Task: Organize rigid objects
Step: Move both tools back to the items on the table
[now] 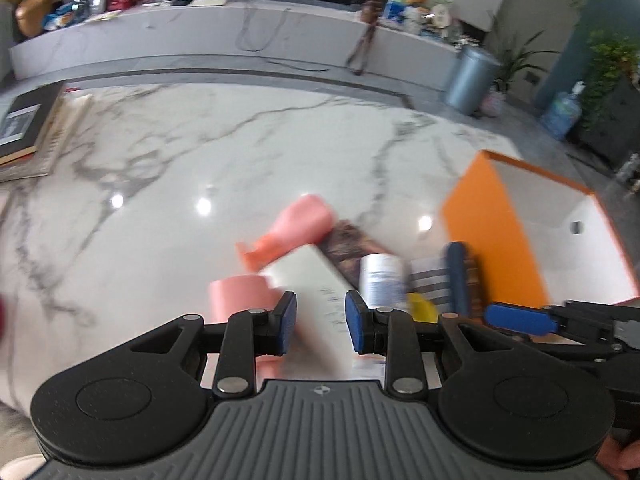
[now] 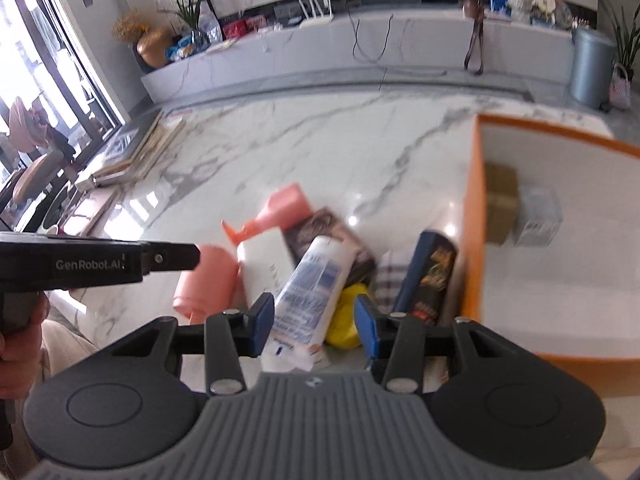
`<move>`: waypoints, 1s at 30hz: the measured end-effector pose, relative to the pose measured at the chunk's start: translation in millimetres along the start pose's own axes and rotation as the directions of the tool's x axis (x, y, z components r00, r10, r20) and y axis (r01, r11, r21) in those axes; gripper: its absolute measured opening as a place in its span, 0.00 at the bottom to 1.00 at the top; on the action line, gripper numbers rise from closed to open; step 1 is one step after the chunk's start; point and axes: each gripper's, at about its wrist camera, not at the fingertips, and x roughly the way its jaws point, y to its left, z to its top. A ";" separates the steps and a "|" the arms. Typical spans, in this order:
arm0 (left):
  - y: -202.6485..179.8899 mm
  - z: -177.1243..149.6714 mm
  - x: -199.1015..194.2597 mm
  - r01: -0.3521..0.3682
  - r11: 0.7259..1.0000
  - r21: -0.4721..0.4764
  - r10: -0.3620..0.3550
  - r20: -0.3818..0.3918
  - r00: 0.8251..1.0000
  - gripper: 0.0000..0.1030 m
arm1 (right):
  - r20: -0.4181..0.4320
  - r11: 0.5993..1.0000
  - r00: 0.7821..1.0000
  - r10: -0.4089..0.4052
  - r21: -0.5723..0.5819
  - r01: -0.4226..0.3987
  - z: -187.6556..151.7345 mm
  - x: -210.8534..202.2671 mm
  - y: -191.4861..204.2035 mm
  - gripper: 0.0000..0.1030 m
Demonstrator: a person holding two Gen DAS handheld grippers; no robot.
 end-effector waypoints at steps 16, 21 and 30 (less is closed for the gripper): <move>39.7 -9.2 49.6 -0.098 0.994 -0.053 0.092 -0.107 0.990 0.60 | -0.111 0.995 0.991 -0.078 -0.072 0.070 14.7 59.5 15.7 0.44; 41.8 -7.7 57.7 -0.103 0.993 -0.059 0.096 -0.118 0.988 0.60 | -0.112 0.993 0.989 -0.091 -0.089 0.081 19.8 69.2 19.8 0.45; 48.1 -5.0 71.1 -0.094 0.993 -0.071 0.082 -0.156 0.984 0.60 | -0.109 0.978 0.987 -0.115 -0.184 0.094 41.1 92.1 35.1 0.45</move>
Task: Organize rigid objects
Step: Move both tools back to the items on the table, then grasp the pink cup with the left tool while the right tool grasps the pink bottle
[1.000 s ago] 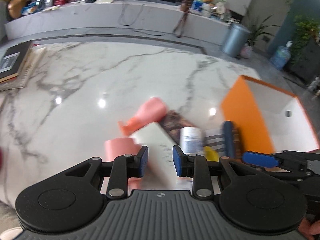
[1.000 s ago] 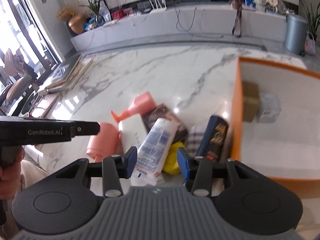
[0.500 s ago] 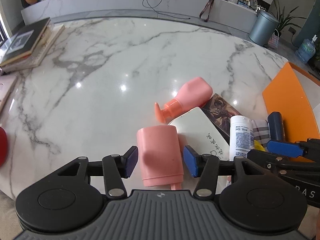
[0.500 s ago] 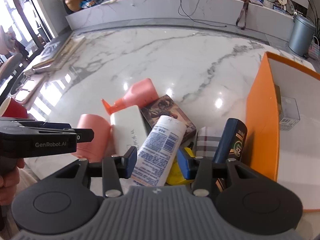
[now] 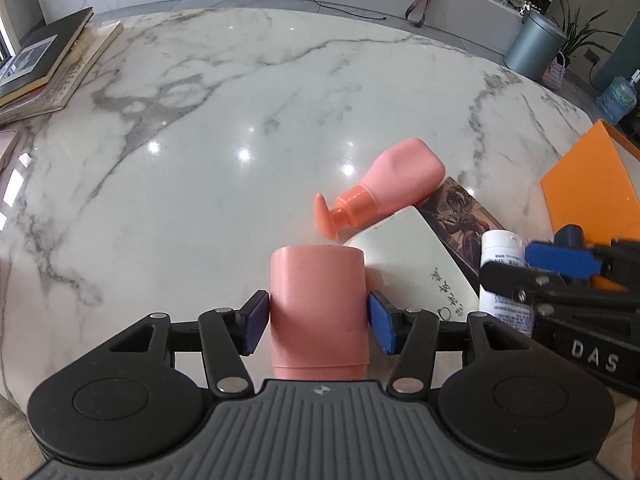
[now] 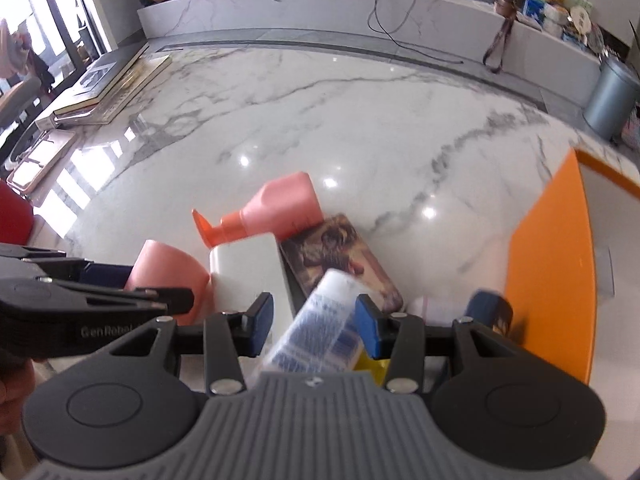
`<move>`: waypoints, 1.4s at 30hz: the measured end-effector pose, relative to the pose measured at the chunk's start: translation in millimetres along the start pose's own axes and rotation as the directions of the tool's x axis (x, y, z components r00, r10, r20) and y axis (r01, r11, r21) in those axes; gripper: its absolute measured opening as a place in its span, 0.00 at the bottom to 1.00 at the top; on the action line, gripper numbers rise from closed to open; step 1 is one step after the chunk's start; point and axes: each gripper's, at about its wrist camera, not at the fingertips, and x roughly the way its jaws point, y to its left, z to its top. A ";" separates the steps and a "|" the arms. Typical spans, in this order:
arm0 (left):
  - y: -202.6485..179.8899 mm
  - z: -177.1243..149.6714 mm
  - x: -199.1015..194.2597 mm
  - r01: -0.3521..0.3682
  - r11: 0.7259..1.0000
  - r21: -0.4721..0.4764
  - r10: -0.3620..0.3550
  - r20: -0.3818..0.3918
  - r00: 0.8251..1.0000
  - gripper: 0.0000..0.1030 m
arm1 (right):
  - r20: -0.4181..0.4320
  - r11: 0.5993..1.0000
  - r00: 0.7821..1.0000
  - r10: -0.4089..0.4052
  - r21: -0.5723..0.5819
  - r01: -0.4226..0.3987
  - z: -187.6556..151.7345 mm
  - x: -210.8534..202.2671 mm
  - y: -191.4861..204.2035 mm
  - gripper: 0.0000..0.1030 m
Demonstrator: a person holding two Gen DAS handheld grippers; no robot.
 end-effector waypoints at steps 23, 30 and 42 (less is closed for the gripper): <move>41.9 53.3 12.4 -0.016 0.993 -0.118 0.039 0.199 0.979 0.59 | -0.024 0.994 0.997 0.074 0.083 -0.072 67.0 65.2 13.4 0.35; 60.7 54.3 16.3 -0.005 0.979 -0.205 0.048 0.204 0.978 0.59 | -0.009 0.993 0.998 0.064 0.103 -0.062 84.3 73.7 20.3 0.48; 73.7 52.0 20.4 -0.053 0.970 -0.239 0.100 0.187 0.977 0.59 | -0.080 0.996 0.995 0.058 0.074 -0.052 87.8 110.3 42.0 0.47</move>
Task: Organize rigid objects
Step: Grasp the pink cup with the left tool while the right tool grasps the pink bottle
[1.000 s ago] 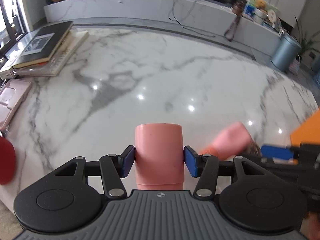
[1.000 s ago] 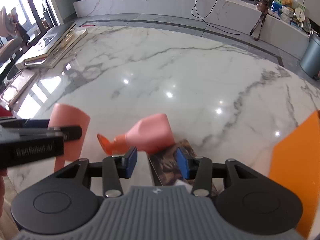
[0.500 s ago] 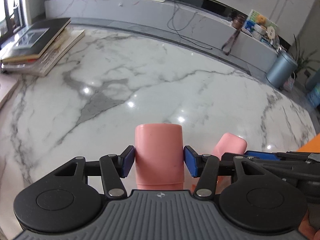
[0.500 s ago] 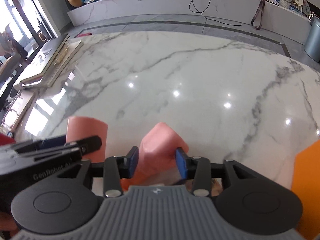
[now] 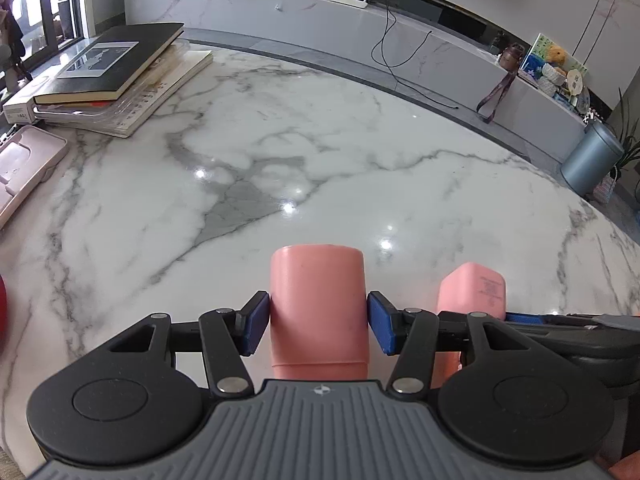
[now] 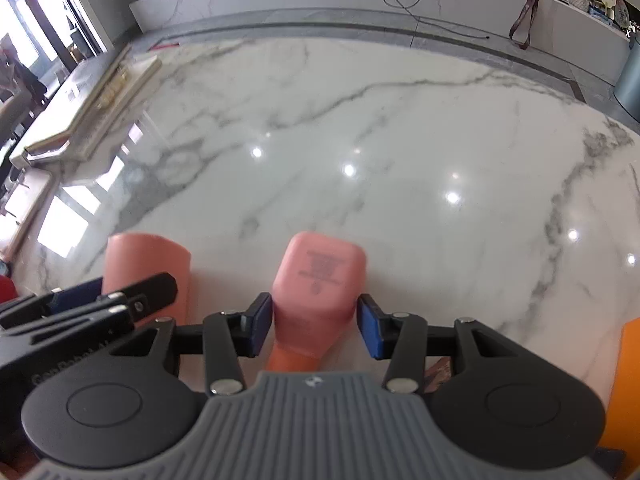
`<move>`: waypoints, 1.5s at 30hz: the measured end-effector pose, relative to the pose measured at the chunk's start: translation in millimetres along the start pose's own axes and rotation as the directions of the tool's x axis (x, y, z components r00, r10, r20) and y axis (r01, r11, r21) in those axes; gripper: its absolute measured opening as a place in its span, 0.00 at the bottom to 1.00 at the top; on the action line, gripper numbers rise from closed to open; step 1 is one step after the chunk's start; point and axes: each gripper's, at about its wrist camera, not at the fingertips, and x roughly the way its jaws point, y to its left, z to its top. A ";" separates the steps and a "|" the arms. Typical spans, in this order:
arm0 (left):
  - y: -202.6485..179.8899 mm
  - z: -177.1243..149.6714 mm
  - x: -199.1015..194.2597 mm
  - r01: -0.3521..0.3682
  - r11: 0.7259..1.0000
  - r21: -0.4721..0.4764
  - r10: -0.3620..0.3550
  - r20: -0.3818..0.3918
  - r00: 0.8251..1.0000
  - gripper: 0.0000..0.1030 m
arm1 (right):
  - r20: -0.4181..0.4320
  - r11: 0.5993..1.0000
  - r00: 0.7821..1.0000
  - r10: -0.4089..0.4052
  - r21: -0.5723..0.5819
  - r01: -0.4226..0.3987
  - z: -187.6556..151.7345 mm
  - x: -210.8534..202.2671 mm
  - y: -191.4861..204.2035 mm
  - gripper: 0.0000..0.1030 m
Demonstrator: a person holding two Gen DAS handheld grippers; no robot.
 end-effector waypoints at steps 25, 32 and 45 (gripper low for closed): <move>0.9 -7.0 -23.7 0.108 0.994 -0.024 -0.107 0.036 0.994 0.59 | 0.083 0.999 0.996 0.033 -0.011 -0.032 -11.3 -58.9 -9.4 0.42; -3.8 -7.7 -48.7 0.068 0.998 -0.018 -0.066 0.083 0.994 0.59 | 0.106 0.999 0.994 0.038 0.004 -0.039 -24.6 -87.4 -17.0 0.41; -50.0 -35.3 -102.3 0.152 0.984 0.087 -0.156 0.035 0.987 0.59 | 0.140 0.999 0.990 0.008 0.050 -0.016 -81.3 -150.9 -51.0 0.41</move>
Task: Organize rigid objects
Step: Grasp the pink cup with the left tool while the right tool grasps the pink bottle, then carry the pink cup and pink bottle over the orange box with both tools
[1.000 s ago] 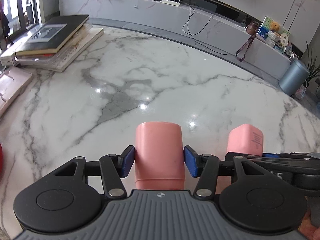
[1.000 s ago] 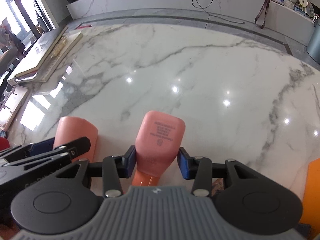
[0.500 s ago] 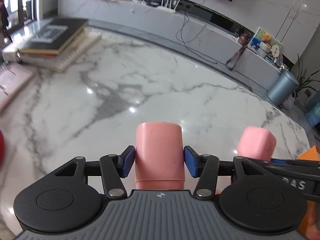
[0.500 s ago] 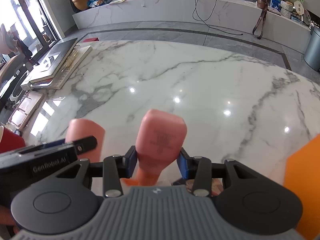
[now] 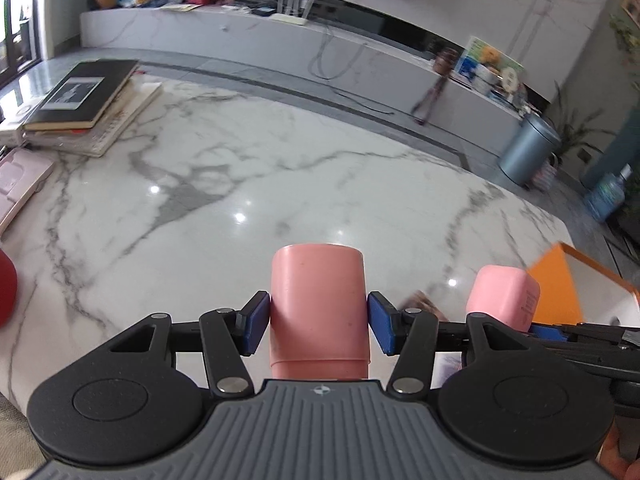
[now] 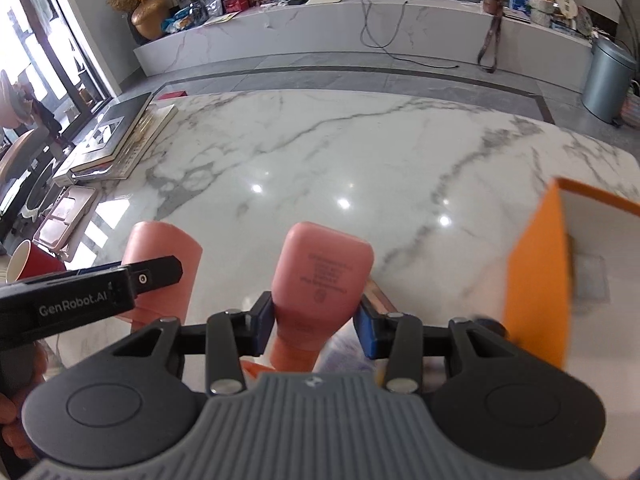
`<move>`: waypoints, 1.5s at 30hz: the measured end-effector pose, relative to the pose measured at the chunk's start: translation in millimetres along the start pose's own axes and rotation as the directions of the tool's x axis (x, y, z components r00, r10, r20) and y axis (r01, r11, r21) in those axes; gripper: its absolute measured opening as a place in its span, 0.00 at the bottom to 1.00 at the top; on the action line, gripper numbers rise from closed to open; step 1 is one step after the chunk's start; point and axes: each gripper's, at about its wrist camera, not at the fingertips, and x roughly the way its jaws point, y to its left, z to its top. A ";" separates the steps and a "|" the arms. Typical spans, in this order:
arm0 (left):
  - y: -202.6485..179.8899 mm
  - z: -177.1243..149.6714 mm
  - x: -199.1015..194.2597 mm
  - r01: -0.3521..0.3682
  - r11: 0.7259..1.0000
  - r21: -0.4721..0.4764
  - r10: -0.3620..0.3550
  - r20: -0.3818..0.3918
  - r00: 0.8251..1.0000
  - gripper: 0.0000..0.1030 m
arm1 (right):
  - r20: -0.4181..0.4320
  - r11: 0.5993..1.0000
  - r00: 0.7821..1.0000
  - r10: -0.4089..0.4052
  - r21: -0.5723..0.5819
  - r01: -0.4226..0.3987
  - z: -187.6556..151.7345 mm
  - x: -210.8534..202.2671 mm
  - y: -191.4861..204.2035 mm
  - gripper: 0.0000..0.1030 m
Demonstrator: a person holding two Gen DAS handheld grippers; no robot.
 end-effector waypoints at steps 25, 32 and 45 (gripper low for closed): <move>-204.2 -9.9 -27.6 0.353 0.901 0.253 -0.334 -0.114 0.936 0.59 | 0.132 0.972 0.976 -0.173 0.181 0.147 -41.9 -139.1 -154.4 0.42; -262.7 -32.5 15.7 0.312 0.867 0.389 -0.257 -0.187 0.948 0.59 | 0.028 0.961 0.981 -0.191 0.208 0.181 -56.3 -109.9 -203.2 0.41; -297.4 -60.1 65.0 0.242 0.772 0.587 -0.129 -0.228 0.965 0.59 | -0.115 0.943 0.983 -0.140 0.287 0.168 -68.3 -53.5 -254.9 0.42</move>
